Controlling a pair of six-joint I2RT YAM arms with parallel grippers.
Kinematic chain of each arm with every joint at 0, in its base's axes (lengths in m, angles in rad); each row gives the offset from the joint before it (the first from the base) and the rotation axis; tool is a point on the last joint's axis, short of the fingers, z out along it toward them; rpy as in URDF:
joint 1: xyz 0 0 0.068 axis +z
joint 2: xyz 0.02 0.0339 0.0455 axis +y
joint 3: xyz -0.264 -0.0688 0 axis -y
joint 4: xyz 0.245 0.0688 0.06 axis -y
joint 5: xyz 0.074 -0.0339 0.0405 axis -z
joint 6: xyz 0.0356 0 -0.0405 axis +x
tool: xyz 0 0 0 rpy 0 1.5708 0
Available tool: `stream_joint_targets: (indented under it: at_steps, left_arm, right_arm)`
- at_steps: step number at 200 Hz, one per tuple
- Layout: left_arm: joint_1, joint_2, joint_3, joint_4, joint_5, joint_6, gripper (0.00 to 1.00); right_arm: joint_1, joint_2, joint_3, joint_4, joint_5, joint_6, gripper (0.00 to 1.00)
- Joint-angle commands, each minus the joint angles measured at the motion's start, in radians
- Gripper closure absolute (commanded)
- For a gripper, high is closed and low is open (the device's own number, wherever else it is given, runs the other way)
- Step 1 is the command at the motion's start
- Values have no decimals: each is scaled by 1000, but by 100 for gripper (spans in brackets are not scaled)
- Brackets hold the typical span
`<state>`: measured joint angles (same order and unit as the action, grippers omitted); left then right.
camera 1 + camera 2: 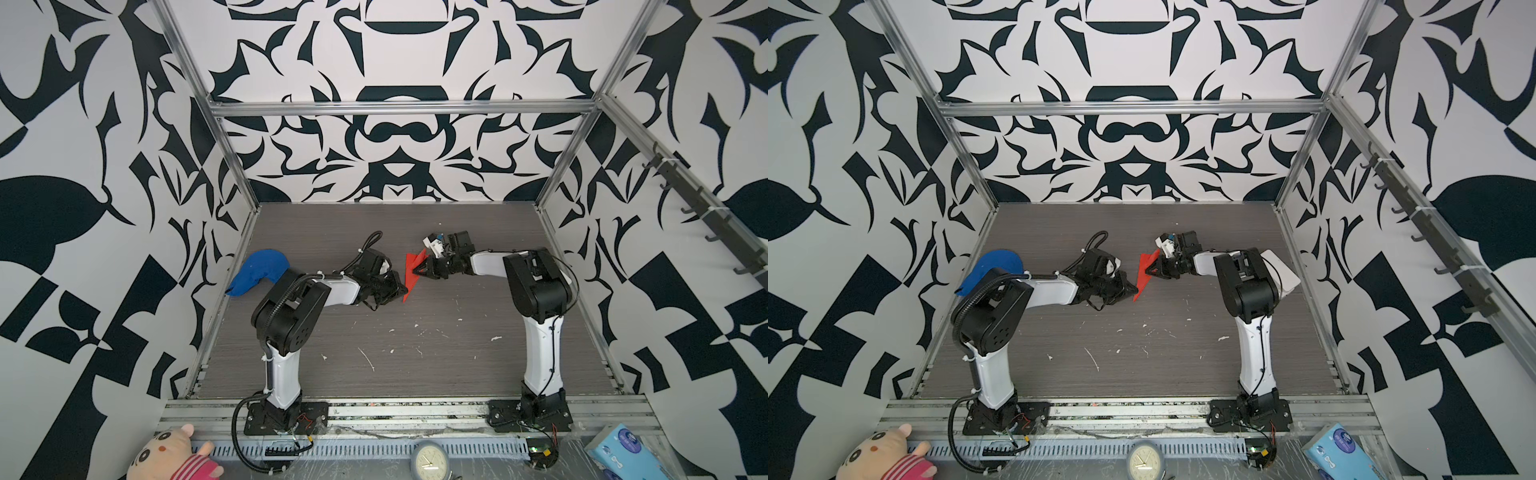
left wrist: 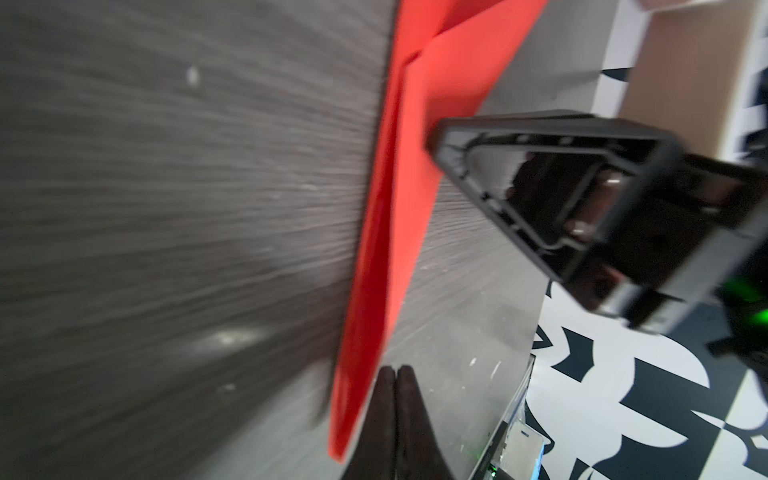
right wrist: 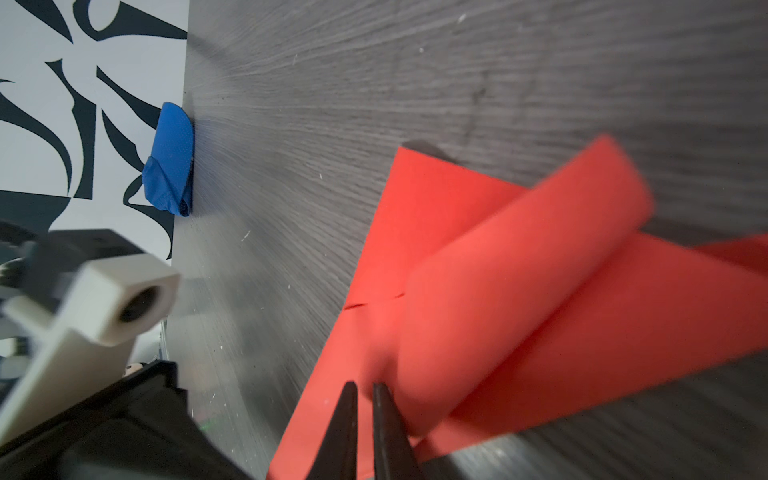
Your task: Fold a paper plane with a square sheet of paper (pick it up from the middle)
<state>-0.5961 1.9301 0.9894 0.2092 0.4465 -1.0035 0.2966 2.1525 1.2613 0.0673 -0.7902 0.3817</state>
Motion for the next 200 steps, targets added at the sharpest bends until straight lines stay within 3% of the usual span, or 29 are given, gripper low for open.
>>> stream_joint_targets:
  at_steps: [1,58,98,133,165,200]
  left_arm:
    - [-2,20,-14,-13,7,-10,96]
    - [-7,-20,-100,-179,14,58,97]
    - [-15,-120,-140,-185,62,96,98]
    - [-14,-207,-100,-152,20,128,97]
    - [-14,-121,-3,-55,-31,90,97]
    - [-14,-3,101,-62,-43,65,99]
  right_arm:
    - [4,40,6,-56,61,-17,86]
    - [4,41,-1,-54,66,-16,86]
    - [4,40,-3,-57,68,-14,86]
    - [4,40,-1,-57,69,-14,86]
    - [4,43,0,-57,68,-14,86]
    - [5,43,3,-60,59,-12,86]
